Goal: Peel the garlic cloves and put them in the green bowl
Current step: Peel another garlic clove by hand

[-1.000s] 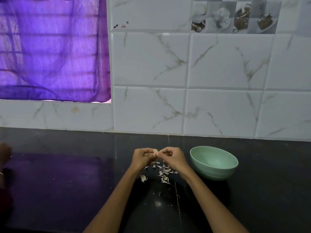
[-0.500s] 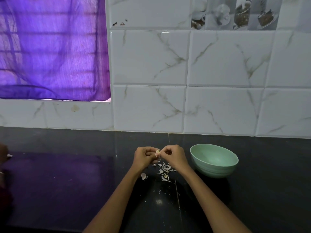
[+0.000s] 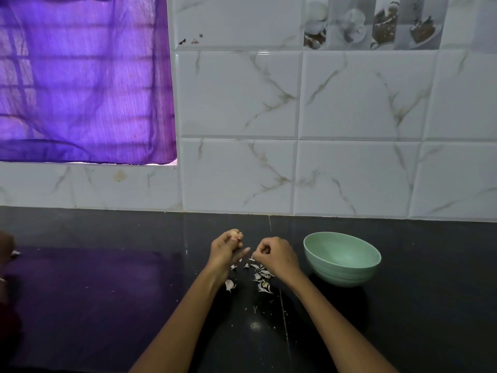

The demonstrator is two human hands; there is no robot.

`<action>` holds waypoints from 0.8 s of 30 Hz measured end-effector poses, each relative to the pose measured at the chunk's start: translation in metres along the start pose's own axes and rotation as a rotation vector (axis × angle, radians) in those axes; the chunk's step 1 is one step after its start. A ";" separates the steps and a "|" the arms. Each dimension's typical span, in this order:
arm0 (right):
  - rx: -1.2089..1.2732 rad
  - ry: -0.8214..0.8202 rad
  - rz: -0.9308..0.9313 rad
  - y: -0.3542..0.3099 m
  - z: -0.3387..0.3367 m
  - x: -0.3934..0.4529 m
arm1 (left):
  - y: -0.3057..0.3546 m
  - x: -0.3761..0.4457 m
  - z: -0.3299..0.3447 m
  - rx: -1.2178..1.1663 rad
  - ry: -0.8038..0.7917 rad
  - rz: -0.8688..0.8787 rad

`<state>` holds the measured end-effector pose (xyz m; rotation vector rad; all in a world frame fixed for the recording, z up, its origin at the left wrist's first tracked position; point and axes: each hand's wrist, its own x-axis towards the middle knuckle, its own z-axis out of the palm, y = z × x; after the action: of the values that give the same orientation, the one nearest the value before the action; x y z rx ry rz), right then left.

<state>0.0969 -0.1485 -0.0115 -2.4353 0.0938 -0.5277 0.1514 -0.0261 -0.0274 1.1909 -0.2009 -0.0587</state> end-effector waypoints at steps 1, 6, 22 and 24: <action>-0.020 -0.015 0.001 0.000 0.000 -0.001 | 0.002 0.002 -0.002 -0.024 0.019 -0.004; -0.127 -0.030 -0.006 0.004 -0.005 -0.001 | 0.000 -0.004 0.001 0.155 -0.081 -0.012; 0.087 0.034 -0.140 0.005 -0.008 0.004 | -0.007 -0.004 0.000 0.434 -0.185 0.049; 0.075 0.042 -0.136 0.007 -0.006 0.004 | -0.007 -0.004 -0.002 0.455 -0.213 0.044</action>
<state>0.0986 -0.1588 -0.0101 -2.3694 -0.0732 -0.6312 0.1483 -0.0267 -0.0353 1.6338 -0.4439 -0.1052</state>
